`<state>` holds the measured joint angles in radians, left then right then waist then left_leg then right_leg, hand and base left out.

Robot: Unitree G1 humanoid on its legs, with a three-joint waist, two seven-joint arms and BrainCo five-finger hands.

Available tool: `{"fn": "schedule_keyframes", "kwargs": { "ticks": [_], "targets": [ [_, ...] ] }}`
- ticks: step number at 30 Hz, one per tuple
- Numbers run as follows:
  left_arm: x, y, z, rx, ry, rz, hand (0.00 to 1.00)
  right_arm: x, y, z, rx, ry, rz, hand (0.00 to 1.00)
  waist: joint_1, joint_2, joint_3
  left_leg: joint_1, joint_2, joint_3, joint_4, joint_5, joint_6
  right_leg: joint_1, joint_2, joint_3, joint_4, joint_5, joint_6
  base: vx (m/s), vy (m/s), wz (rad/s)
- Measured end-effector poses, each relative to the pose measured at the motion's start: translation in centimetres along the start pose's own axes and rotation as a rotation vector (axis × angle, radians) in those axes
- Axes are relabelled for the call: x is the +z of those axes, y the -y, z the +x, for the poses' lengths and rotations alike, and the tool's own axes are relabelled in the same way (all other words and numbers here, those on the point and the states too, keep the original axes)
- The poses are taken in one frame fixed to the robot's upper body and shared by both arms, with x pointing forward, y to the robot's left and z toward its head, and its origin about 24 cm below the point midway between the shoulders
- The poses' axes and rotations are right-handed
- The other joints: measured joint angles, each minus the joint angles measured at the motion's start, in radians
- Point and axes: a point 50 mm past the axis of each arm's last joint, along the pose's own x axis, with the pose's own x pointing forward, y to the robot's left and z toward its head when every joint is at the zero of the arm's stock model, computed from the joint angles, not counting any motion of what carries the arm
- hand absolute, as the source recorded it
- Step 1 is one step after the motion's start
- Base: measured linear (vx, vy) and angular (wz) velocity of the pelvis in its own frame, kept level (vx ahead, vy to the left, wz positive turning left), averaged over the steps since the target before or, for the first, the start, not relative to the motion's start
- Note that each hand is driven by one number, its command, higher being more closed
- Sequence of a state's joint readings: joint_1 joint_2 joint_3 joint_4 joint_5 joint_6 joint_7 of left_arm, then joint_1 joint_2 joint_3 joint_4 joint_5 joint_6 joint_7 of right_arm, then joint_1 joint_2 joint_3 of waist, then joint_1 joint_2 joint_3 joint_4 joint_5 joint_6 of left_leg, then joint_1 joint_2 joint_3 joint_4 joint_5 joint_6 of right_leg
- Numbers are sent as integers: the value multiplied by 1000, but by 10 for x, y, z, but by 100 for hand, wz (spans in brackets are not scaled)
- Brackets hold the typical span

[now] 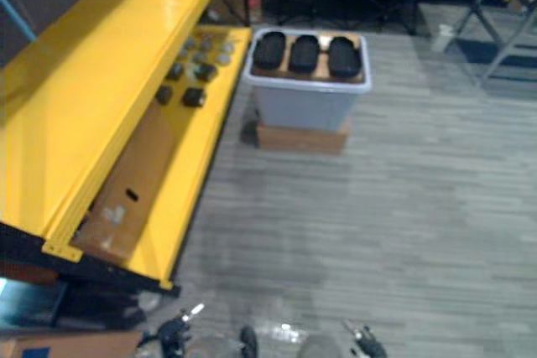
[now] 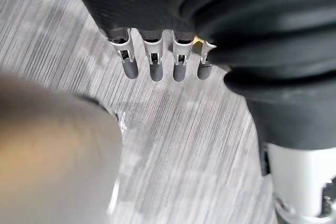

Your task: Walk over and take plastic housings, then place them on the shelf

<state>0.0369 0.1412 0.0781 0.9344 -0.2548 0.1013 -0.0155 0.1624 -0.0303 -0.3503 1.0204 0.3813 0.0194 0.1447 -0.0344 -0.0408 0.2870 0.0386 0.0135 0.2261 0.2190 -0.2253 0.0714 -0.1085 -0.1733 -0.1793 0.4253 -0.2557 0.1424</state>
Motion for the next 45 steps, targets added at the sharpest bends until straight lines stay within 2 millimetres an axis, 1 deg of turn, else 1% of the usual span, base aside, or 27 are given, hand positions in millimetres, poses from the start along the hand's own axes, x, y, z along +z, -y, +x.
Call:
{"fn": "schedule_keyframes", "kwargs": {
  "ticks": [1,3,5,7,8,9,10,11,12,13,14,18,19,21,22,24,25,27,29,32,34,35,37,38,39,42,45],
  "targets": [
    [2,-2,0,5,5,3,0,-6,3,-2,-4,-19,3,0,-5,-7,1,0,11,-3,-1,-3,-2,-20,16,7,-36,13,1,72,84,2],
    [11,5,4,4,21,1,0,-36,22,-13,-62,-96,60,0,-9,-32,12,16,23,-18,4,-25,-21,-72,44,43,-185,109,-6,162,33,16],
    [15,20,5,-9,51,-60,0,-67,34,-27,-101,-186,93,0,-12,-31,12,40,28,-28,40,-67,-60,-86,55,50,-203,156,-25,317,-7,21],
    [18,29,5,-15,68,-117,0,-87,34,-36,-104,-242,106,0,-15,-27,9,79,28,-39,52,-106,-77,-83,65,50,-168,160,-35,342,-53,23],
    [22,34,5,-11,86,-136,0,-95,28,-37,-94,-269,122,0,-35,-20,5,100,33,-57,58,-138,-89,-84,80,47,-120,153,-58,455,-125,36],
    [23,40,4,-16,92,-180,0,-97,25,-37,-87,-279,128,0,-45,2,-9,108,50,-68,68,-171,-123,-89,109,40,-76,138,-82,573,-181,34],
    [19,42,3,-17,84,-197,0,-97,26,-38,-91,-279,130,0,-45,24,-22,110,69,-69,79,-185,-147,-81,133,39,-73,133,-89,607,-227,43],
    [18,39,2,2,85,-234,0,-95,25,-37,-87,-272,130,0,-53,18,-44,43,91,-49,255,-187,-152,-53,139,35,-93,159,-107,595,-234,55],
    [14,43,2,10,70,-284,0,-82,36,-35,-104,-232,119,0,-62,63,-37,-41,159,-28,499,-146,-177,-7,161,4,-93,134,-134,501,-189,55],
    [11,44,2,13,57,-313,0,-75,40,-34,-112,-207,105,0,-58,67,-33,-87,186,-16,613,-89,-165,30,163,-1,-109,122,-141,529,-171,34],
    [3,40,1,30,31,-341,0,-55,40,-27,-107,-146,76,0,-52,58,-17,-134,207,-5,702,-108,-140,110,164,5,-145,118,-148,539,-170,8],
    [3,28,-2,60,59,-355,0,25,20,-7,-36,138,8,0,7,59,1,-252,113,-31,496,-118,-141,252,146,52,-217,93,-184,423,-71,-32],
    [1,20,-4,84,74,-340,0,58,2,-2,18,244,-18,0,37,64,8,-306,61,-40,333,-64,-147,275,129,77,-217,52,-163,336,76,-70],
    [-14,7,-9,120,50,-335,0,80,-10,-2,54,312,-46,0,57,78,12,-313,47,-56,194,91,-122,311,130,106,-211,-13,-120,406,152,-72],
    [-27,-3,-13,148,26,-311,0,79,-18,-1,74,305,-58,0,66,59,9,-283,41,-43,207,138,-74,336,121,139,-191,-50,-124,423,188,-56],
    [-26,-10,-14,144,34,-265,0,73,-29,0,98,283,-68,0,75,28,10,-290,39,-20,270,60,-46,336,113,170,-169,-65,-139,444,151,-41],
    [-20,-14,-13,139,52,-248,0,69,-31,1,100,260,-43,0,79,0,10,-292,36,-9,293,25,-36,323,102,182,-135,-65,-138,425,122,-32],
    [-13,-19,-12,142,75,-223,0,63,-28,3,88,217,-23,0,79,-26,-1,-274,27,8,294,-7,-19,267,83,169,-6,-60,-118,358,111,-23],
    [3,-11,-9,112,113,-195,0,51,-18,4,49,158,-29,0,73,-28,4,-212,27,7,273,-27,-2,228,58,113,115,-78,-81,432,90,-2],
    [33,8,-4,48,210,-157,0,33,-13,6,25,72,-41,0,74,-17,7,-86,49,-9,197,-28,-3,185,64,28,61,-95,-93,392,-28,-6],
    [52,18,-3,22,268,-138,0,30,-10,6,12,59,-36,0,69,7,4,-66,93,-24,185,-41,-27,126,85,8,-34,-79,-86,266,-113,-1],
    [61,21,-2,16,298,-149,0,26,-8,6,4,44,-30,0,69,12,7,-55,116,-25,188,-49,-41,91,83,12,-114,-30,-72,201,-117,3],
    [68,20,-2,25,314,-177,0,18,-4,4,-17,31,-14,0,71,-13,-3,-48,140,-34,220,-87,-94,44,50,15,-249,145,-66,255,-245,4],
    [69,16,-2,38,316,-174,0,14,-5,3,-17,22,-10,0,73,-27,-4,-45,150,-40,249,-112,-117,28,34,15,-270,218,-47,235,-320,13],
    [67,11,-2,54,303,-167,0,4,-6,2,-14,1,3,0,71,-61,-14,-39,161,-59,302,-157,-155,20,16,7,-252,339,-14,110,-202,18],
    [48,26,0,33,218,-203,0,4,3,0,-38,14,16,0,62,12,-44,-61,259,-112,322,-192,-207,23,114,-27,-234,276,-46,137,-223,14],
    [34,46,1,-12,156,-265,0,3,6,-1,-53,17,51,0,55,24,-47,-38,261,-139,225,-152,-230,25,119,-66,-206,237,-67,156,-170,30]
  ]
}}
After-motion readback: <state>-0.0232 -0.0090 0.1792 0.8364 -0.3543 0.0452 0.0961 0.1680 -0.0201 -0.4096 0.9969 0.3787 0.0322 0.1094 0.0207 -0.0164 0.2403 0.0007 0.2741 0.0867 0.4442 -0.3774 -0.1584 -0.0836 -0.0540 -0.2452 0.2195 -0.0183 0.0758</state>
